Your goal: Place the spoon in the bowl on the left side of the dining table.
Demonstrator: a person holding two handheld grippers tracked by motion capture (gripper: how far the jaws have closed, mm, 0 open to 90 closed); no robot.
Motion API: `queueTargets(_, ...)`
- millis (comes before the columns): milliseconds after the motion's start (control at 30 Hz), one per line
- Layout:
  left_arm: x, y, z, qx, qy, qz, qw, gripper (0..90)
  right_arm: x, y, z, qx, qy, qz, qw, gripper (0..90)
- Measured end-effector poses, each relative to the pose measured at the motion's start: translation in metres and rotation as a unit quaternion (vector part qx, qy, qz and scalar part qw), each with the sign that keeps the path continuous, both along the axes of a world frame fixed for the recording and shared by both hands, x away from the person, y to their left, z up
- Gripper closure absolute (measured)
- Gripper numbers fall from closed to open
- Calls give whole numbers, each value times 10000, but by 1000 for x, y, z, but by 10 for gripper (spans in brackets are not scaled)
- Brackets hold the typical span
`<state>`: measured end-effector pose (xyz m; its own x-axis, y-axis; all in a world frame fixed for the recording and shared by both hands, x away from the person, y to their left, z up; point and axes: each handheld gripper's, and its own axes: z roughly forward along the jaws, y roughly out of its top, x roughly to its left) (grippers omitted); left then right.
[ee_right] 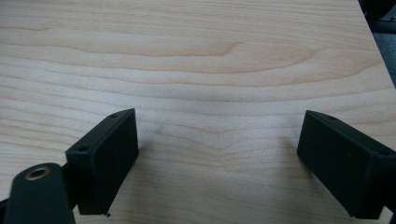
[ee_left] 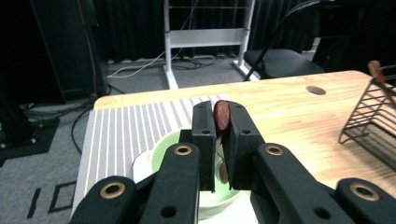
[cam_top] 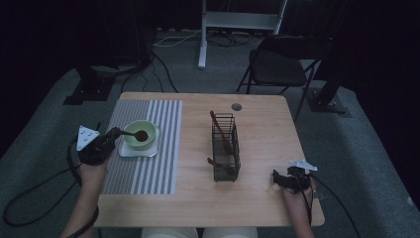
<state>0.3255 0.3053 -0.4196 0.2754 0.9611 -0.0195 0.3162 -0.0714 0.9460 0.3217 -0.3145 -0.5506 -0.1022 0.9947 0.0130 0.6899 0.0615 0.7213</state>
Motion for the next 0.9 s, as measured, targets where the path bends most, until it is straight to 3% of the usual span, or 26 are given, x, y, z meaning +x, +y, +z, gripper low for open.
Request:
queueTargets(167,5,4,-12,48,240,304,9992,836,0,0,0,0,0,0,10000,118)
queueTargets(333,8,3,-21,-2,448,385,9983,835,0,0,0,1,0,-1,10000,118)
queueTargets(367,10,1,-24,120,576,413,9974,834,0,0,0,1,0,0,10000,118)
queueTargets(400,10,1,-24,120,576,413,9974,832,0,0,0,1,0,-1,10000,118)
queueTargets(433,11,-4,-29,498,704,523,9949,830,0,0,0,2,1,-3,10000,118)
queueTargets(467,11,-4,-29,498,704,523,9949,829,0,0,0,1,-1,0,10000,118)
queueTargets(500,12,-6,-34,632,851,534,9929,818,0,0,0,1,0,-2,10000,118)
queueTargets(667,13,-4,-39,545,963,594,9921,819,0,0,0,1,0,-1,10000,118)
queueTargets(833,13,1,-44,315,1143,505,9917,825,0,0,0,3,1,-3,10000,118)
queueTargets(900,12,1,-46,379,1179,508,9910,827,0,0,0,4,2,-3,10000,118)
